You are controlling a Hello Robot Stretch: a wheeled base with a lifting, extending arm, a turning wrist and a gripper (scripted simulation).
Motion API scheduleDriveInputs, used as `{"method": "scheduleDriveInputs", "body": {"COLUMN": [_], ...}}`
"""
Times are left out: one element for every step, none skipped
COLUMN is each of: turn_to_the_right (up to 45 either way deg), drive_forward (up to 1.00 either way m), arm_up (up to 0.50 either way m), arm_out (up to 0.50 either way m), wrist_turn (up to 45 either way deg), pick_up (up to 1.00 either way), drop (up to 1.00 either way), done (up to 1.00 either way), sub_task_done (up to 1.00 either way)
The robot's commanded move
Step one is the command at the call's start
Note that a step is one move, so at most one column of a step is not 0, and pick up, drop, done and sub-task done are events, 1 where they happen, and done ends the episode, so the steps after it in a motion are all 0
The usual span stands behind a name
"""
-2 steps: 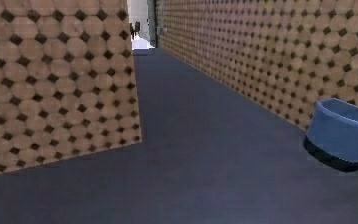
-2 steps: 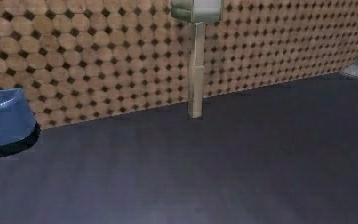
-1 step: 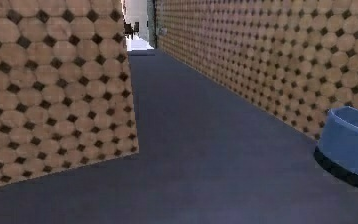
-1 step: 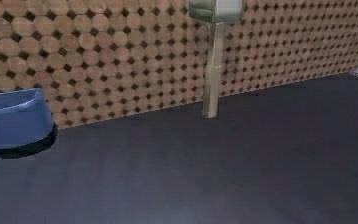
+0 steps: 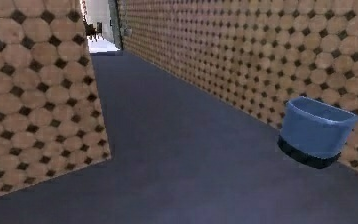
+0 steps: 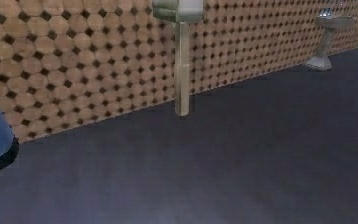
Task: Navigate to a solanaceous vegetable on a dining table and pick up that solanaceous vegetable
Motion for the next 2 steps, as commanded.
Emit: {"method": "scheduleDriveInputs", "body": {"turn_to_the_right": [0.0,3.0], "drive_forward": [1.00,0.00], "arm_up": [0.00,0.00], "arm_out": [0.00,0.00], "wrist_turn": [0.0,0.0], "pick_up": [0.00,0.00], "drop": [0.00,0.00], "done": [0.00,0.00], "sub_task_done": [0.00,0.00]}}
